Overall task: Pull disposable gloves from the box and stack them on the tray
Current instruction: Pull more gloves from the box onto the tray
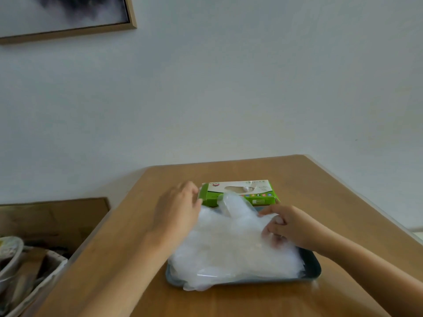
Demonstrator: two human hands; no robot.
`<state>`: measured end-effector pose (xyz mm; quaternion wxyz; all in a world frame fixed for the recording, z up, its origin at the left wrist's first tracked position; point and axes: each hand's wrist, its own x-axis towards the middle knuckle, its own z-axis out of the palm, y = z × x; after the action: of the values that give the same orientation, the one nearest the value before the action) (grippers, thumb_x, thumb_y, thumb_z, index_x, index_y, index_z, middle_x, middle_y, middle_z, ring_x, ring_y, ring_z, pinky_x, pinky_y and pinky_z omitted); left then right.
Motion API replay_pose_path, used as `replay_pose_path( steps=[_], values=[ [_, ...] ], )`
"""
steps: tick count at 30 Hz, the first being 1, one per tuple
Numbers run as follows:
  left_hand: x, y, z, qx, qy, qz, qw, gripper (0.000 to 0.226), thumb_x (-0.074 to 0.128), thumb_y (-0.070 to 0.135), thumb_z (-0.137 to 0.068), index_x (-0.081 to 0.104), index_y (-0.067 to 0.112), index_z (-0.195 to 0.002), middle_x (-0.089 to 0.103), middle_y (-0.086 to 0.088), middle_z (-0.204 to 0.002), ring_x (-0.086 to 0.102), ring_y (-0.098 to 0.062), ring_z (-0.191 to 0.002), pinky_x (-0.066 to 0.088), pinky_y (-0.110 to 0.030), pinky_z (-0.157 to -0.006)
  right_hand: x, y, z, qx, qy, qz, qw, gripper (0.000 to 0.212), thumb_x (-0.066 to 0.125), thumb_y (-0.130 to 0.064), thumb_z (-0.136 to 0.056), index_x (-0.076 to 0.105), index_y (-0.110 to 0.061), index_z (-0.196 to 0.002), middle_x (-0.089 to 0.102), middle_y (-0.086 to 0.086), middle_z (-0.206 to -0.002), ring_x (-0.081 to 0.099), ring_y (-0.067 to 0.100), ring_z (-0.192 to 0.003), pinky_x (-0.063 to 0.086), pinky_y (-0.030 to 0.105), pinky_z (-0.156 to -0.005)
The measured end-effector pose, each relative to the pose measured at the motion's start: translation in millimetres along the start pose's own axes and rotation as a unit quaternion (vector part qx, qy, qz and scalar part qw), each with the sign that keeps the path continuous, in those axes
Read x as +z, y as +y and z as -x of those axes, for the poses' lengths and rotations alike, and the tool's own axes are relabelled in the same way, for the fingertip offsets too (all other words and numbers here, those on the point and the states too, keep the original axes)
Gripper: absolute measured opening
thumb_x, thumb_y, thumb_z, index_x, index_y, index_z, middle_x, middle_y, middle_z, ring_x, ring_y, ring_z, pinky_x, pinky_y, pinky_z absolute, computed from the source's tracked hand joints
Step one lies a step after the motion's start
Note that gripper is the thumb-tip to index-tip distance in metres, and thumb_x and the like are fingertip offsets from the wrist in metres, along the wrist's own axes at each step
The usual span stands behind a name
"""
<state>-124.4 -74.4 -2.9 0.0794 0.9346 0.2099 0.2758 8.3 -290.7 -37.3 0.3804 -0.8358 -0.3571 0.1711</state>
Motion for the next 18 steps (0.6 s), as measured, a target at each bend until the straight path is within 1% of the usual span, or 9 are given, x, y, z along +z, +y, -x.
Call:
replay_pose_path(
  steps=[1,2,5,8,10,12,14,16,18],
  values=[
    [0.7,11.9,6.2,0.042,0.006,0.039,0.998,0.016,0.058,0.03,-0.092,0.06,0.022,-0.105,0.063,0.007,-0.107,0.058,-0.015,-0.101,0.044,-0.029,-0.085,1.4,0.2,-0.2,-0.002,0.001,0.003,1.0,0.029,0.05,-0.002,-0.093,0.056,-0.021,-0.114,0.075,-0.005,-0.08,0.071,0.013,-0.068,0.056,0.022,-0.07],
    [4.4,23.9,12.4,0.085,-0.015,0.073,0.994,0.015,0.058,0.03,-0.091,0.061,0.022,-0.103,0.063,0.008,-0.107,0.059,-0.013,-0.101,0.044,-0.03,-0.087,2.2,1.6,-1.5,-0.002,0.003,0.008,1.0,0.03,0.051,-0.002,-0.092,0.057,-0.021,-0.114,0.075,-0.004,-0.081,0.071,0.011,-0.068,0.056,0.022,-0.071],
    [22.8,46.6,30.0,0.168,-0.156,0.076,0.97,0.026,0.056,0.035,-0.093,0.06,0.022,-0.115,0.061,0.008,-0.119,0.056,-0.009,-0.109,0.042,-0.029,-0.093,2.3,5.1,-4.3,0.003,0.018,0.029,0.999,0.028,0.056,-0.006,-0.09,0.059,-0.024,-0.111,0.075,-0.002,-0.082,0.07,0.011,-0.072,0.056,0.025,-0.076],
    [38.0,45.2,37.2,0.182,-0.206,0.047,0.96,0.043,0.056,0.042,-0.093,0.052,0.022,-0.13,0.055,0.006,-0.13,0.051,-0.011,-0.117,0.039,-0.025,-0.099,0.1,7.0,-3.3,0.01,0.01,0.019,1.0,0.024,0.063,-0.011,-0.087,0.059,-0.024,-0.106,0.075,0.0,-0.082,0.07,0.013,-0.073,0.056,0.035,-0.08],
    [43.2,39.4,39.9,0.186,-0.231,0.049,0.954,0.049,0.052,0.047,-0.093,0.046,0.022,-0.135,0.049,0.007,-0.135,0.047,-0.01,-0.12,0.037,-0.023,-0.101,-5.0,2.3,-3.1,0.019,-0.006,-0.002,1.0,0.023,0.068,-0.017,-0.086,0.058,-0.023,-0.107,0.074,0.0,-0.084,0.07,0.012,-0.071,0.056,0.031,-0.078],
    [45.7,34.7,43.1,0.184,-0.245,0.06,0.95,0.052,0.048,0.051,-0.094,0.04,0.024,-0.138,0.036,0.01,-0.141,0.042,-0.009,-0.125,0.034,-0.023,-0.105,-14.3,-6.1,-9.7,0.013,-0.009,0.018,1.0,0.024,0.069,-0.026,-0.087,0.056,-0.023,-0.106,0.073,-0.002,-0.087,0.07,0.011,-0.069,0.056,0.025,-0.072],
    [46.5,32.5,44.8,0.168,-0.234,0.054,0.956,0.057,0.046,0.056,-0.093,0.032,0.027,-0.14,0.023,0.009,-0.142,0.037,-0.009,-0.127,0.033,-0.023,-0.106,-23.2,-17.2,-23.6,0.005,-0.043,0.038,0.998,0.021,0.066,-0.031,-0.088,0.058,-0.02,-0.105,0.073,-0.002,-0.087,0.069,0.014,-0.074,0.056,0.025,-0.073],
    [45.3,32.7,45.2,0.165,-0.208,0.031,0.964,0.058,0.047,0.059,-0.09,0.03,0.027,-0.135,0.022,0.007,-0.136,0.036,-0.01,-0.121,0.035,-0.022,-0.1,-27.0,-28.9,-38.8,0.0,-0.109,0.044,0.993,0.018,0.063,-0.029,-0.091,0.063,-0.018,-0.105,0.074,-0.002,-0.091,0.069,0.015,-0.081,0.055,0.023,-0.076],
    [43.6,33.6,45.5,0.156,-0.201,0.022,0.967,0.054,0.048,0.061,-0.089,0.031,0.028,-0.127,0.026,0.007,-0.129,0.036,-0.008,-0.114,0.035,-0.02,-0.096,-26.6,-38.5,-51.3,-0.013,-0.165,0.074,0.983,0.017,0.06,-0.022,-0.093,0.065,-0.018,-0.108,0.074,-0.002,-0.097,0.069,0.014,-0.088,0.054,0.021,-0.078]
  ],
)
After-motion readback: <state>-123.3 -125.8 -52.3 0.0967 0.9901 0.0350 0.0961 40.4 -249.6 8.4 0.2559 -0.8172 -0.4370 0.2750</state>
